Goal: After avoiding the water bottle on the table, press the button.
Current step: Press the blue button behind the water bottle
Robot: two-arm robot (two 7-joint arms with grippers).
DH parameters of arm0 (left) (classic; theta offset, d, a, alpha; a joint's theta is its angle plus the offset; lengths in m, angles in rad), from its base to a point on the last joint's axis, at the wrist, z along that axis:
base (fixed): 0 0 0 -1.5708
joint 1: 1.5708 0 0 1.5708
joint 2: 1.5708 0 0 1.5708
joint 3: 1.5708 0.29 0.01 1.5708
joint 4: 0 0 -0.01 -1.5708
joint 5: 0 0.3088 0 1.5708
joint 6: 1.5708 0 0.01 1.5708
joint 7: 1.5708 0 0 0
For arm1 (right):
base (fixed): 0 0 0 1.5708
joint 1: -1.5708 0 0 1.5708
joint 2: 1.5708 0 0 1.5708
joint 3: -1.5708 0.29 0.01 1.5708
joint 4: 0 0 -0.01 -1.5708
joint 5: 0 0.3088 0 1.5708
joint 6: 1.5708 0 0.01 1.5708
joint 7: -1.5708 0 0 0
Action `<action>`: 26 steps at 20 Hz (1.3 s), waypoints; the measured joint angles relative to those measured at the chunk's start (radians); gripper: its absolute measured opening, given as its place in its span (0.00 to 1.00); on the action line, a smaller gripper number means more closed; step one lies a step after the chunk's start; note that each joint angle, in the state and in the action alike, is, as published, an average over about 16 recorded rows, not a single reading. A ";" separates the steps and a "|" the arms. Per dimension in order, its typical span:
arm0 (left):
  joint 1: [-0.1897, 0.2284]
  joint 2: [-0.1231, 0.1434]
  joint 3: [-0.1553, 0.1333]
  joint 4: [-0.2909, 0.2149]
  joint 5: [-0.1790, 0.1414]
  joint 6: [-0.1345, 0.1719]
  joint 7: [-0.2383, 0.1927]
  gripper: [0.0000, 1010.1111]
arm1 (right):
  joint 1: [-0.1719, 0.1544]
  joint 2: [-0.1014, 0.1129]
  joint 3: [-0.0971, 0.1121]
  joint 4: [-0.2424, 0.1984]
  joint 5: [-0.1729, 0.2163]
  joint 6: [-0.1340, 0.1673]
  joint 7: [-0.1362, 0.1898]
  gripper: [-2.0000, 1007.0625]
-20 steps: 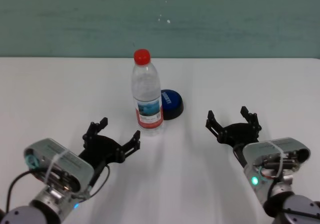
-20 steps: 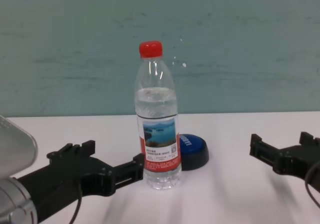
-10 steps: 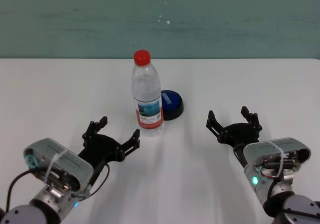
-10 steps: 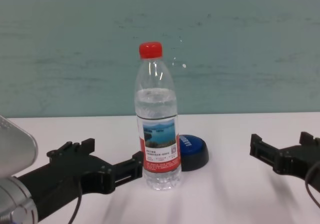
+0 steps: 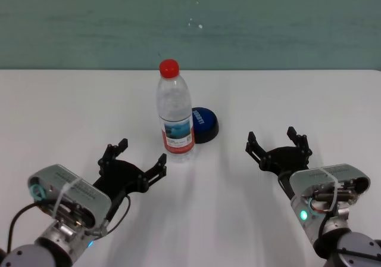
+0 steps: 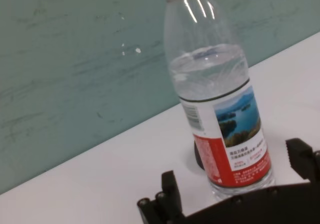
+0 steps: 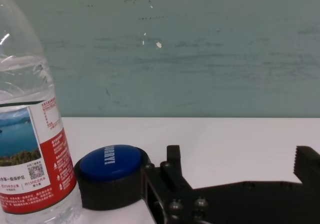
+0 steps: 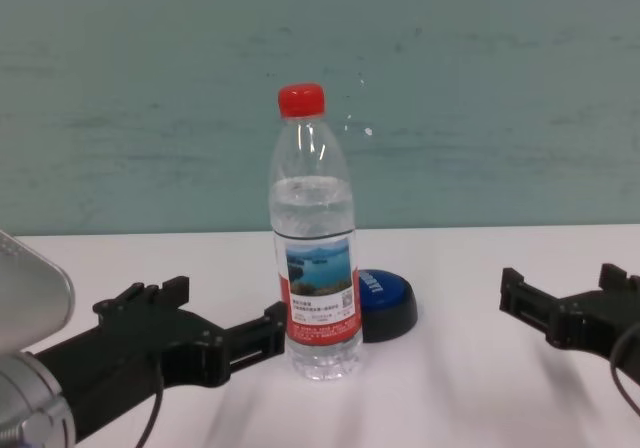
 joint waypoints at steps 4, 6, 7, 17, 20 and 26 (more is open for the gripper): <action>0.026 0.016 -0.007 -0.031 -0.001 0.007 -0.006 0.99 | 0.000 0.000 0.000 0.000 0.000 0.000 0.000 1.00; 0.046 0.027 -0.016 -0.053 -0.003 0.008 -0.008 0.99 | 0.000 0.000 0.000 0.000 0.000 0.000 0.000 1.00; 0.058 0.032 -0.021 -0.065 -0.005 0.008 -0.009 0.99 | 0.000 0.000 0.000 0.000 0.000 0.000 0.000 1.00; 0.200 0.106 -0.127 -0.181 -0.052 -0.037 -0.029 0.99 | 0.000 0.000 0.000 0.000 0.000 0.000 0.000 1.00; 0.226 0.128 -0.170 -0.185 -0.079 -0.068 -0.042 0.99 | 0.000 0.000 0.000 0.000 0.000 0.000 0.000 1.00; 0.222 0.174 -0.240 -0.135 -0.145 -0.140 -0.088 0.99 | 0.000 0.000 0.000 0.000 0.000 0.000 0.000 1.00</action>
